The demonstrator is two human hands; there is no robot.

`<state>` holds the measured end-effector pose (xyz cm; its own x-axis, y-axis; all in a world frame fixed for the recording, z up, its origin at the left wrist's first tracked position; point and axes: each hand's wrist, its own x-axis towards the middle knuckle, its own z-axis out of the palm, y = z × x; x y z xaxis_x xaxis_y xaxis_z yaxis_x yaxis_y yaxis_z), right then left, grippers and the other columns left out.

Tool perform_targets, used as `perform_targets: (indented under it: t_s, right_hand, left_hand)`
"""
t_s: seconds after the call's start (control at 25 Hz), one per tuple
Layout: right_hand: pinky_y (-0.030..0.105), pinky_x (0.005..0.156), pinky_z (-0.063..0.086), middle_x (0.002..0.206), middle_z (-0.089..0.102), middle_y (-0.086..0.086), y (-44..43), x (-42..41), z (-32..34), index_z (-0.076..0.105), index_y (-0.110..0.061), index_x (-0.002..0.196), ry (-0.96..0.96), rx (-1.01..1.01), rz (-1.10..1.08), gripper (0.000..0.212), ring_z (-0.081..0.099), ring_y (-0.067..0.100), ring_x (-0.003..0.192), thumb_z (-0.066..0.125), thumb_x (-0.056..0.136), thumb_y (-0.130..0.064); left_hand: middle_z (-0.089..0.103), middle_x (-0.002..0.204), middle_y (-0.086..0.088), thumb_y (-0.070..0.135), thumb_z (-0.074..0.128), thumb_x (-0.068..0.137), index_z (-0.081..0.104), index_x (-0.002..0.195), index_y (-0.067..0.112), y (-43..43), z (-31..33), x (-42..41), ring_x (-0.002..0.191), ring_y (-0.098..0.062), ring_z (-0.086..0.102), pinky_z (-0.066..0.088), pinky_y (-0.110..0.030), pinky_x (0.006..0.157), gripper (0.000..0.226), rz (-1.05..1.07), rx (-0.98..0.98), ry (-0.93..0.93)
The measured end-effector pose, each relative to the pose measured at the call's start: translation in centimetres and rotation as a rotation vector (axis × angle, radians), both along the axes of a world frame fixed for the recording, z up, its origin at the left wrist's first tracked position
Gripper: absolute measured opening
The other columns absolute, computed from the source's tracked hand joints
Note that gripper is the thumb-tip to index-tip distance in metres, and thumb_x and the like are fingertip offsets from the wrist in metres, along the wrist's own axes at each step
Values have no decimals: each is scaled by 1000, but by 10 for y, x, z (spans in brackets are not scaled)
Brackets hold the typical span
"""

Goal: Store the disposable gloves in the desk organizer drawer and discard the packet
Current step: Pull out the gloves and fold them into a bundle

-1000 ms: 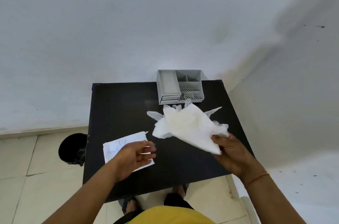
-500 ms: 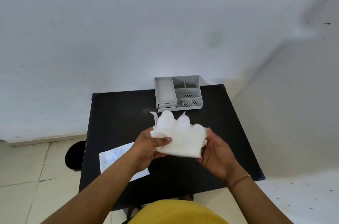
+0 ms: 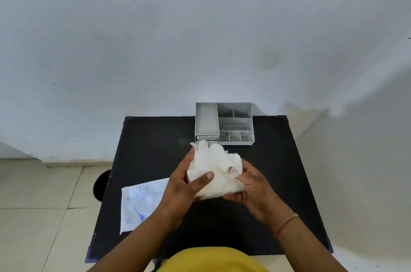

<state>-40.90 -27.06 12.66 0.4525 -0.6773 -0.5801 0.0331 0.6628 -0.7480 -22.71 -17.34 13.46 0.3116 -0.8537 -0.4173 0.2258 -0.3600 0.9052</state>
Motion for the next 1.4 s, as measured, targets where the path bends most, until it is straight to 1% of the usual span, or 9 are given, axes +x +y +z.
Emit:
perform_targets:
  t_s: [0.16, 0.28, 0.36, 0.56, 0.72, 0.84, 1.0, 1.24, 1.4]
  right_hand:
    - [43, 67, 66, 123, 78, 11, -18, -12, 4, 69, -26, 133, 43, -59, 75, 36, 78, 37, 106, 53, 106, -8]
    - [53, 80, 66, 125, 78, 12, -25, -22, 7, 70, -27, 131, 69, -84, 193, 29, 76, 38, 110, 62, 103, -23]
    - [52, 83, 66, 123, 79, 13, -31, -31, 8, 72, -26, 128, 45, -31, 250, 35, 76, 38, 113, 69, 94, -33]
    - [32, 63, 66, 120, 79, 19, -40, -44, -5, 71, -13, 128, 53, 85, 312, 34, 77, 36, 104, 71, 95, -6]
    - [28, 50, 63, 107, 82, 15, -43, -53, -18, 67, -9, 130, -51, 240, 175, 36, 79, 27, 83, 62, 96, 3]
    - [29, 45, 62, 112, 78, 20, -45, -60, -23, 68, -8, 129, -164, 304, 113, 48, 79, 27, 76, 67, 81, -1]
    - [32, 49, 63, 116, 79, 20, -43, -60, -30, 72, -11, 125, -152, 263, 159, 42, 78, 33, 89, 67, 86, 2]
    - [39, 68, 66, 116, 81, 11, -49, -55, -21, 73, -21, 124, 43, -15, 357, 33, 79, 33, 101, 71, 94, -6]
    - [61, 101, 57, 135, 74, 13, -70, -56, -20, 66, -21, 139, -60, 222, 290, 46, 70, 40, 124, 61, 98, -41]
  left_hand:
    - [82, 116, -14, 43, 48, 108, 78, 123, 14, -8, 12, 9, 106, -31, 79, 66, -51, 86, 44, 14, 56, 260]
    - [85, 99, -11, 15, 69, 101, 87, 95, 13, -17, 5, 7, 94, -27, 79, 64, -36, 74, 19, -50, 112, 4]
    - [86, 98, -1, 1, 76, 94, 89, 87, 25, -21, -3, 3, 101, -28, 80, 65, -38, 82, 28, -35, 156, -131]
    - [75, 130, 3, 13, 75, 97, 74, 127, 39, -25, -5, -21, 116, -22, 73, 65, -42, 92, 40, 23, 115, -95]
    - [76, 118, -13, 56, 46, 107, 67, 140, 22, -18, -2, -23, 78, -26, 77, 62, -34, 51, 52, 158, 115, 606]
    - [65, 148, -17, 47, 50, 104, 55, 155, 22, -3, -15, -13, 95, -30, 81, 63, -32, 54, 57, 114, -39, 820]
    - [65, 147, -21, 28, 82, 89, 58, 151, 18, 0, -18, -27, 125, -41, 69, 63, -54, 95, 68, -117, 14, 636]
    - [74, 131, -16, -3, 75, 90, 67, 133, 14, -25, -15, -41, 113, -40, 76, 68, -49, 79, 47, 87, 230, 361]
    - [70, 133, -12, -17, 63, 89, 67, 130, 21, -25, -17, -37, 119, -42, 70, 66, -56, 83, 56, 109, 233, 367]
